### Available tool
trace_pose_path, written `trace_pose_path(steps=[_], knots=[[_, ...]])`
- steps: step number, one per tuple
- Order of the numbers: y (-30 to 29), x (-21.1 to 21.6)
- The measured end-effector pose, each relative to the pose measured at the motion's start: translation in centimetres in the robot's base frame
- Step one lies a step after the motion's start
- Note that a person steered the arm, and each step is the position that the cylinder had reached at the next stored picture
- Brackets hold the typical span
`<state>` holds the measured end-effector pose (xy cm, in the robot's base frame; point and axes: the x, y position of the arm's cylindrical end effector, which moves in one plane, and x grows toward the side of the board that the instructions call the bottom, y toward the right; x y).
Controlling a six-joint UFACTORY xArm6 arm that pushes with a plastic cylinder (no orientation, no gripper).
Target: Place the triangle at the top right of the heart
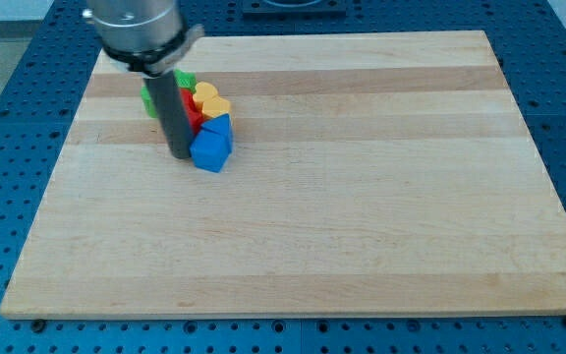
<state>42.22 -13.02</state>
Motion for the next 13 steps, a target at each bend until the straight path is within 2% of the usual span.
trace_pose_path(steps=[1, 3, 5, 7, 8, 10, 11, 13], knots=[[0.9, 1.2], [5.2, 0.8], [9.7, -3.0], [6.5, 0.6], [4.4, 0.1], [5.1, -7.2], [5.5, -7.4], [7.4, -3.8]])
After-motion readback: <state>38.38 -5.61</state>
